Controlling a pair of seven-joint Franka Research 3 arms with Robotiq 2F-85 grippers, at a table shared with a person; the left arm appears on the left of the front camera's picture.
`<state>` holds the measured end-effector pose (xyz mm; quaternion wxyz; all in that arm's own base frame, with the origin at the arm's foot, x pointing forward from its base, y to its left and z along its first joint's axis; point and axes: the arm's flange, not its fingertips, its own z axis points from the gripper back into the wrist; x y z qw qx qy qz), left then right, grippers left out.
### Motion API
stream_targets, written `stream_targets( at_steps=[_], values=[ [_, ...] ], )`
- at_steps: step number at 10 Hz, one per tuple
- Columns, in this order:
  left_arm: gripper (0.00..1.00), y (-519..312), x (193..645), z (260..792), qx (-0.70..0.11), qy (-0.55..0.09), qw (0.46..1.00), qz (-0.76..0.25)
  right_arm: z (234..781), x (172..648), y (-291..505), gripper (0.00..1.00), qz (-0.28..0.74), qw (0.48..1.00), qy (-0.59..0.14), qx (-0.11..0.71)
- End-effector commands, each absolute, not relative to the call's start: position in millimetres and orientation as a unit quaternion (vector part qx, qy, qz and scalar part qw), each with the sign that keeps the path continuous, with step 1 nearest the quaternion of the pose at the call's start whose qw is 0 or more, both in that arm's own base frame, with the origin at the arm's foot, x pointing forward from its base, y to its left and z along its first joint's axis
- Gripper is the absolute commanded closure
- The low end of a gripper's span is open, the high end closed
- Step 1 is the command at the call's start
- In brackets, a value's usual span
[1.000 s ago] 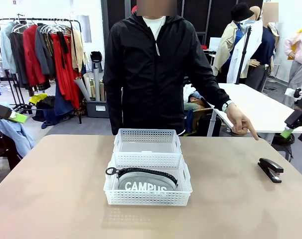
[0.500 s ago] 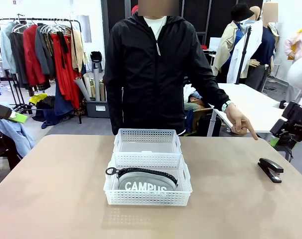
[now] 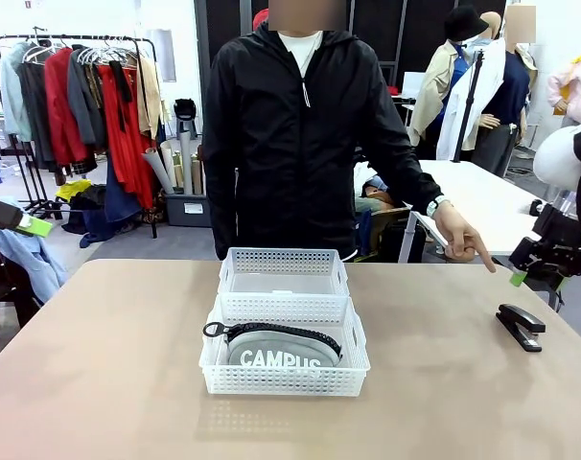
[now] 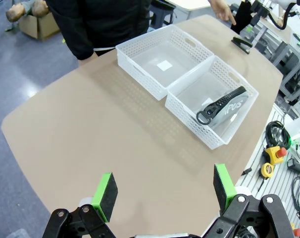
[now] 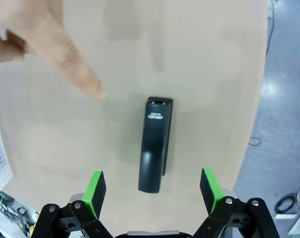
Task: Distribute items into two baskets.
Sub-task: Pick up the Stapler that the person points to.
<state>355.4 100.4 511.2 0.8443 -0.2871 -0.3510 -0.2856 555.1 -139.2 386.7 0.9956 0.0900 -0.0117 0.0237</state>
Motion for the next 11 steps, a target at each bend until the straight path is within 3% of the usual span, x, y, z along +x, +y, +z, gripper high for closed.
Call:
stream_targets(
  at_steps=[1,11],
  values=[
    [0.0,102,357,511,-0.293,-0.361,0.836,-0.292,379,562,-134,0.0,0.013,0.997,-0.006,0.076],
    [0.0,102,357,511,-0.293,-0.361,0.836,-0.292,330,553,-121,0.0,0.029,0.995,0.043,0.083]
  ],
)
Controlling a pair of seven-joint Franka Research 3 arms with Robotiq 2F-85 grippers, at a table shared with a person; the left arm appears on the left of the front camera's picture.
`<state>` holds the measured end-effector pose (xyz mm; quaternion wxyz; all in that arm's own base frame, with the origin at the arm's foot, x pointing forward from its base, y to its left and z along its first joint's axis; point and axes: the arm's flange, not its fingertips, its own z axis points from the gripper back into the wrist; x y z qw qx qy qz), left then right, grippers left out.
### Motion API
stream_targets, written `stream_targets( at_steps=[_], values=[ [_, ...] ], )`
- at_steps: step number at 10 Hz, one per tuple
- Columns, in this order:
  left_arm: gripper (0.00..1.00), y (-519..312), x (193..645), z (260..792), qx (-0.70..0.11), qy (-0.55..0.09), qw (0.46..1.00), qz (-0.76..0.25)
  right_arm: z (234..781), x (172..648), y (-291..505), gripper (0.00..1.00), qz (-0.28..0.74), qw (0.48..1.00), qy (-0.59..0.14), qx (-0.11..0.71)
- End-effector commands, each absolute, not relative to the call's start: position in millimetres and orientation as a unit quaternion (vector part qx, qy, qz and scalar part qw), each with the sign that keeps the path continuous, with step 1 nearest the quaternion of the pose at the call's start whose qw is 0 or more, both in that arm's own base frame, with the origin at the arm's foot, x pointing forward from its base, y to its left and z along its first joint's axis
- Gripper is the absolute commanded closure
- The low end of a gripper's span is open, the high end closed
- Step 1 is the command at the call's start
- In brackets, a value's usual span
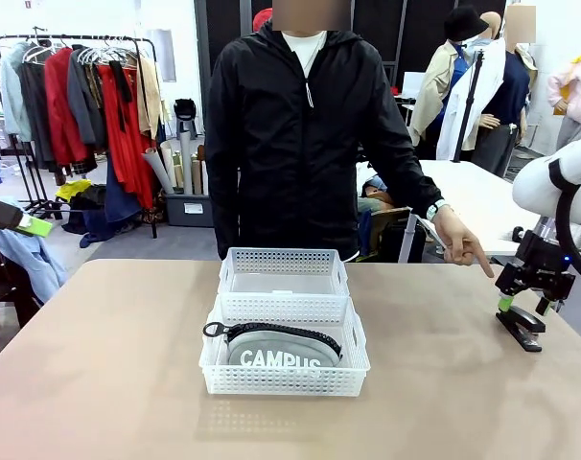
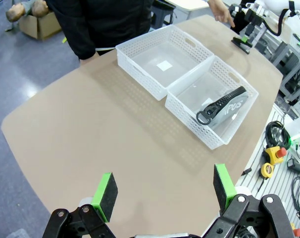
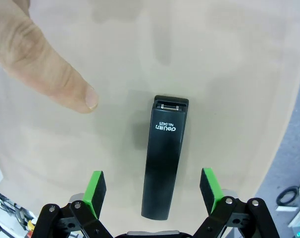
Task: Distribute items into two baskets.
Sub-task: Pick up the Stapler that the person points to.
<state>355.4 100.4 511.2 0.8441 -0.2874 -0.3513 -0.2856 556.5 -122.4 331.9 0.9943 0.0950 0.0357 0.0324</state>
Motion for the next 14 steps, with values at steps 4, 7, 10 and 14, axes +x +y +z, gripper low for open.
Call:
stream_targets(
  at_steps=[4,7,10,14],
  values=[
    [0.0,102,357,511,-0.293,-0.361,0.836,-0.292,315,549,-119,0.0,0.034,0.995,0.049,0.077],
    [0.0,102,357,511,-0.293,-0.361,0.836,-0.292,303,548,-118,0.0,0.037,0.996,0.057,0.062],
    [0.0,102,357,511,-0.293,-0.361,0.836,-0.292,301,550,-116,0.0,0.038,0.996,0.058,0.055],
    [0.0,102,357,511,-0.293,-0.361,0.836,-0.292,299,553,-113,0.29,0.048,0.996,0.052,0.049]
  ],
)
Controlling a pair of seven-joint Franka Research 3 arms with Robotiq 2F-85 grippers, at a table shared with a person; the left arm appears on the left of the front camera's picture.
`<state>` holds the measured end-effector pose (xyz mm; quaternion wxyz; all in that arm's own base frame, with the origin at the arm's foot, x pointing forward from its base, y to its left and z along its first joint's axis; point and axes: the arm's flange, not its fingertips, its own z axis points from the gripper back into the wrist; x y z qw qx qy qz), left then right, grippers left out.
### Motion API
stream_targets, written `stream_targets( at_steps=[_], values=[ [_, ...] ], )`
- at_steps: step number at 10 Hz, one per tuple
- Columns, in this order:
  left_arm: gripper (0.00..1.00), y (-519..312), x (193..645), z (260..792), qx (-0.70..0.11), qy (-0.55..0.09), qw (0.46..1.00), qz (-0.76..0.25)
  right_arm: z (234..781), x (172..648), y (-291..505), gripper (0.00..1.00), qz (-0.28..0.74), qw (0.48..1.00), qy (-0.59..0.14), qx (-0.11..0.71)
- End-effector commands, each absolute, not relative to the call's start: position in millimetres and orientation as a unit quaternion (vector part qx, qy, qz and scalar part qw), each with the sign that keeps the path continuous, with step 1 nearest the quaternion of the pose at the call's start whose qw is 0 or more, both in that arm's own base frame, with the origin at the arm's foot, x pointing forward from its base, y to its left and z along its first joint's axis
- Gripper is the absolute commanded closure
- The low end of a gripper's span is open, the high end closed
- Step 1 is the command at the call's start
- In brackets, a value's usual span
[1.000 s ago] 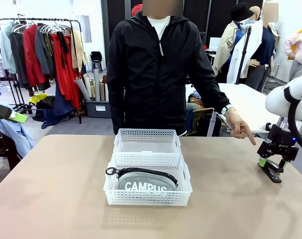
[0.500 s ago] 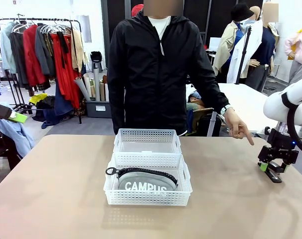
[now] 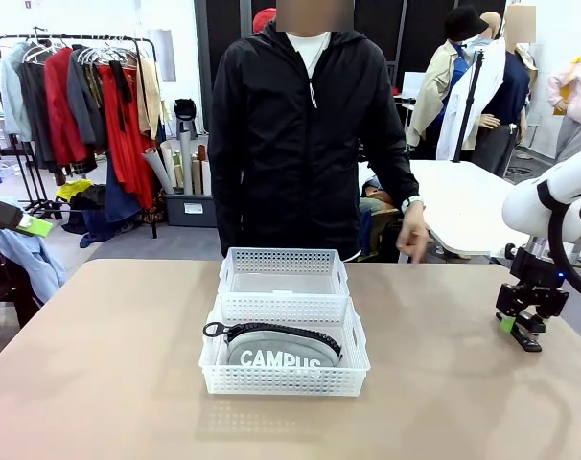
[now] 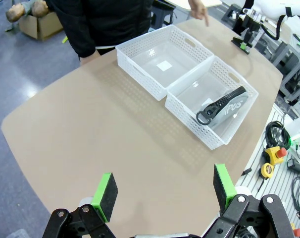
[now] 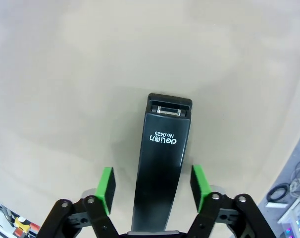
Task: Distribute items into two baskets.
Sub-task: Pick up the Stapler that the person points to.
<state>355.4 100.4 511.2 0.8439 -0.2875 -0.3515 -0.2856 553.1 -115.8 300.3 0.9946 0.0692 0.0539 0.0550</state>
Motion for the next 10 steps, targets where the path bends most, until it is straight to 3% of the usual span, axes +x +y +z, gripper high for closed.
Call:
stream_targets(
  at_steps=[1,6,10],
  values=[
    [0.0,101.6,357.0,511.4,-0.293,-0.361,0.836,-0.292,300.3,554.0,-111.8,0.4,0.052,0.996,0.053,0.046],
    [0.0,101.6,357.0,511.4,-0.293,-0.361,0.836,-0.292,301.3,554.2,-111.8,0.98,0.047,0.996,0.057,0.047],
    [0.0,101.6,357.0,511.4,-0.293,-0.361,0.836,-0.292,302.4,554.2,-114.8,1.0,0.058,0.995,0.054,0.063]
  ],
)
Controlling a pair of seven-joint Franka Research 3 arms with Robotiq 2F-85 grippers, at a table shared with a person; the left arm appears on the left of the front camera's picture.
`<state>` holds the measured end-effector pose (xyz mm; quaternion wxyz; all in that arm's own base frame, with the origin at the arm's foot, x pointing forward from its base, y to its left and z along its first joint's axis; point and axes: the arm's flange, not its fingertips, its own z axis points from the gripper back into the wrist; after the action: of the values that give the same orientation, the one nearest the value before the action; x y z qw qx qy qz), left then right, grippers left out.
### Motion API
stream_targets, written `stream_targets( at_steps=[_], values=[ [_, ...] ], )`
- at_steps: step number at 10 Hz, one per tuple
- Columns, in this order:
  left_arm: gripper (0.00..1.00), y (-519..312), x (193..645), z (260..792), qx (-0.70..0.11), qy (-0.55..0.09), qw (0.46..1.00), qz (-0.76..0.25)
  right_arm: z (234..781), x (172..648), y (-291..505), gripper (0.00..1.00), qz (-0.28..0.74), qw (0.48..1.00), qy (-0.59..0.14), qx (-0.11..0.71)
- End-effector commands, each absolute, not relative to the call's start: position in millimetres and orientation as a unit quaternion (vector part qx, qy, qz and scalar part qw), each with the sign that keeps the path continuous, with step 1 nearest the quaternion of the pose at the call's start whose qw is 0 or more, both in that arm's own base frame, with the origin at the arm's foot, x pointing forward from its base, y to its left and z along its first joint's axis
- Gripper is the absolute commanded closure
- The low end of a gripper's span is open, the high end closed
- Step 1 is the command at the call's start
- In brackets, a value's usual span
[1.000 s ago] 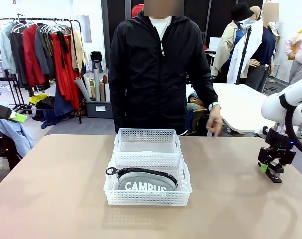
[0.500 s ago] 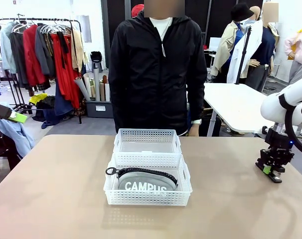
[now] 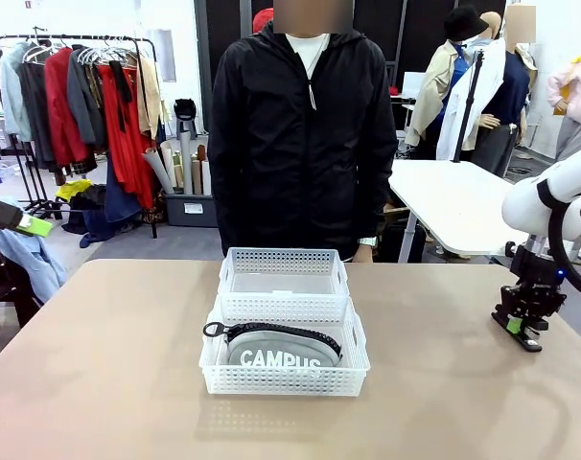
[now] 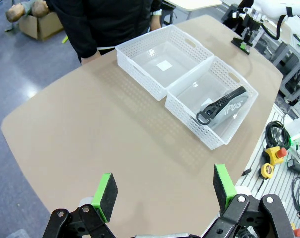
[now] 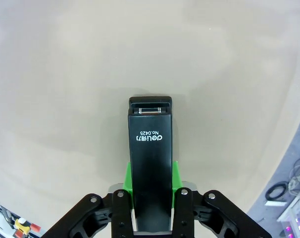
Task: Distribute items into two baskets.
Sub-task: Pick up the Stapler that the person points to.
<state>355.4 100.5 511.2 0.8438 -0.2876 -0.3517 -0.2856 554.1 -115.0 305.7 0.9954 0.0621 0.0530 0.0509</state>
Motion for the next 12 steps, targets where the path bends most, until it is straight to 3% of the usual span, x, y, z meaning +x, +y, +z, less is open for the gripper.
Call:
stream_targets(
  at_steps=[1,5,12],
  values=[
    [0.0,102,357,511,-0.293,-0.361,0.836,-0.292,302,554,-115,1.0,0.058,0.995,0.054,0.063],
    [0.0,102,357,511,-0.293,-0.361,0.836,-0.292,313,551,-110,1.0,0.055,0.996,0.054,0.051],
    [0.0,102,357,511,-0.293,-0.361,0.836,-0.292,427,497,-45,1.0,0.09,0.995,-0.015,0.049]
  ],
)
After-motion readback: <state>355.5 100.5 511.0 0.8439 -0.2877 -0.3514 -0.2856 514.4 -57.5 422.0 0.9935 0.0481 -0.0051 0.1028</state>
